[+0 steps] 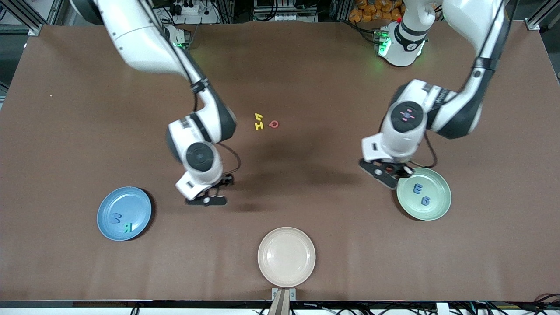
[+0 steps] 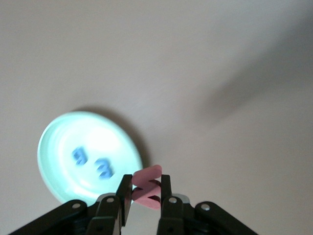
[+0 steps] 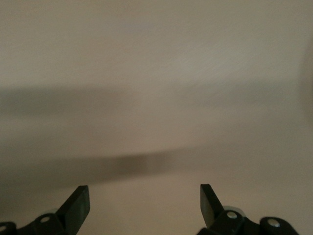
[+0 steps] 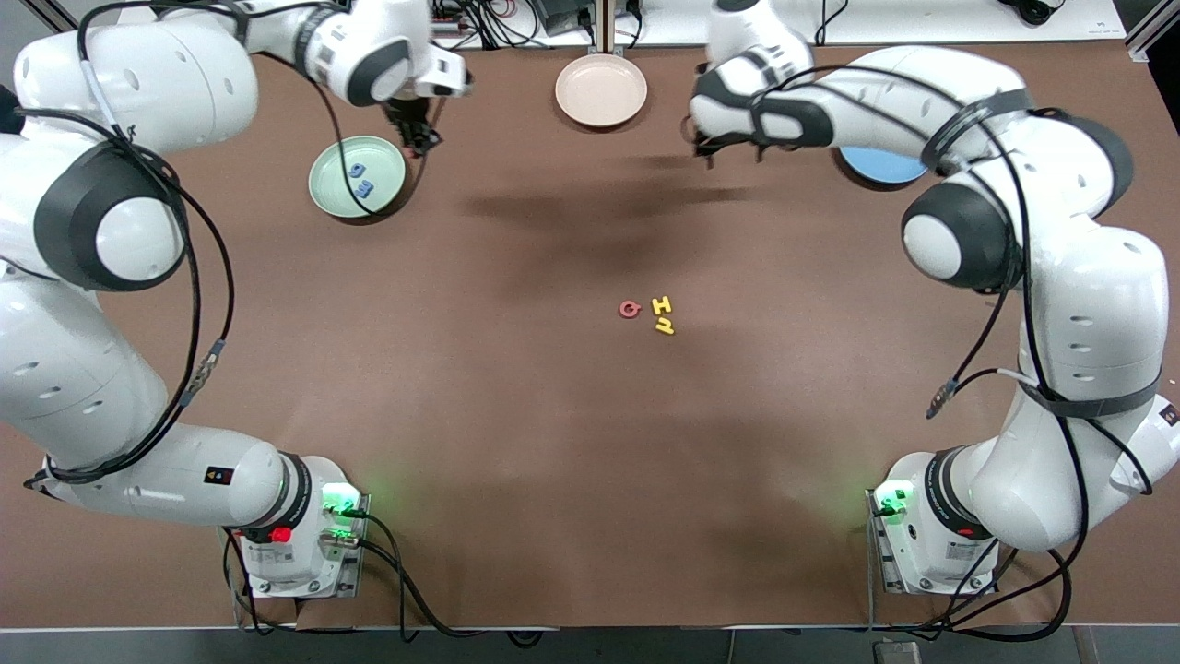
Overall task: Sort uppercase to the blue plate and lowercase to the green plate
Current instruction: 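Carry the pink m to the green plate while the right gripper rises, then release the pink m while the right gripper reaches the pink a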
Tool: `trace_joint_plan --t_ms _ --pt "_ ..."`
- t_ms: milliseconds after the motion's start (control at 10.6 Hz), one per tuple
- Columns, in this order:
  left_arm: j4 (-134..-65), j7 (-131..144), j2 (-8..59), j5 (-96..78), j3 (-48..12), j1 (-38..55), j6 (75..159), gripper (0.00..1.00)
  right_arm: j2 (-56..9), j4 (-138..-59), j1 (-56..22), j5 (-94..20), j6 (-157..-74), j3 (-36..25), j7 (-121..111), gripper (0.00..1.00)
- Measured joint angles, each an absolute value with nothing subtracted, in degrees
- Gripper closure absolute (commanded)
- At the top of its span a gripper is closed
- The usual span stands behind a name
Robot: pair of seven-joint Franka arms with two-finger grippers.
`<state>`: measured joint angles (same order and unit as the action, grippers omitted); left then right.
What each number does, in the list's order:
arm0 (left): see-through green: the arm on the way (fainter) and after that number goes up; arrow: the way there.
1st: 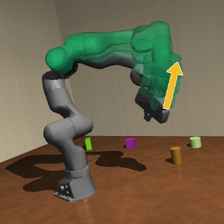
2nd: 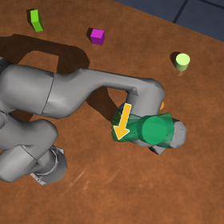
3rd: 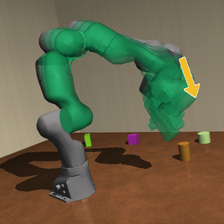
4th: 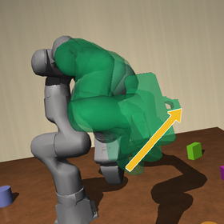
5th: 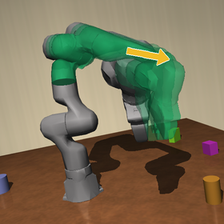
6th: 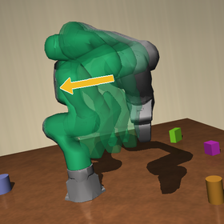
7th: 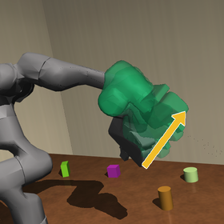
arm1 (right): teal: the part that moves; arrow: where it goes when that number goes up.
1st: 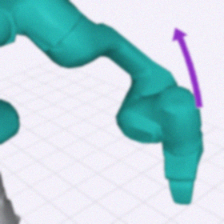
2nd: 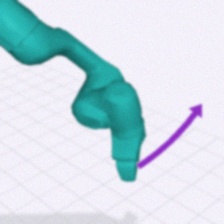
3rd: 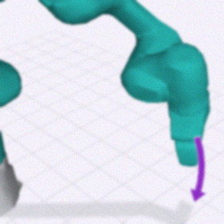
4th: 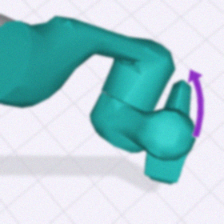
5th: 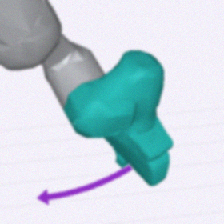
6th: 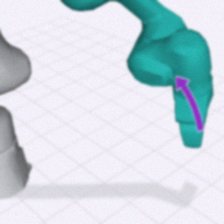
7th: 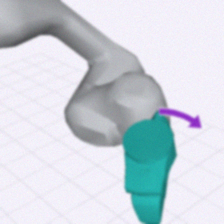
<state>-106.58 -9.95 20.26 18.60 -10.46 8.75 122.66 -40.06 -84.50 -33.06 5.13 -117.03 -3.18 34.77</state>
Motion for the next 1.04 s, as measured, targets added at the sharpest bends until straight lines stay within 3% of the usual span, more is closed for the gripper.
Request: trace_joint_plan --t_ms 189,473,662,757,852,946,1041 --pt "-106.43 -13.73 20.67 13.60 -4.46 8.71 122.73 1.00 -39.13 -84.50 -34.29 4.94 -115.66 2.97 41.07 0.00" --pt "-106.33 -13.81 23.14 11.33 -0.45 9.16 124.26 1.00 -38.54 -84.52 -35.67 5.03 -115.51 12.58 51.09 0.00" --pt "-106.25 -13.81 25.75 11.03 1.38 9.16 127.27 0.92 -38.51 -84.80 -37.99 5.04 -115.51 13.78 58.07 0.00" --pt "-106.22 -13.81 26.75 11.02 1.86 9.16 128.57 0.83 -38.51 -85.33 -38.32 5.04 -115.62 14.22 61.39 0.00" --pt "-106.19 -13.81 27.59 11.02 2.00 9.17 129.91 0.71 -38.49 -85.86 -38.32 5.04 -115.81 14.33 65.14 0.00" --pt "-106.16 -13.81 28.43 11.02 2.08 9.20 131.43 0.11 -38.42 -86.43 -38.14 5.03 -116.06 14.30 69.51 0.00" --pt "-106.13 -13.80 29.12 11.02 2.28 9.22 132.81 0.00 -38.32 -86.70 -37.79 4.99 -116.17 14.26 74.16 0.00"
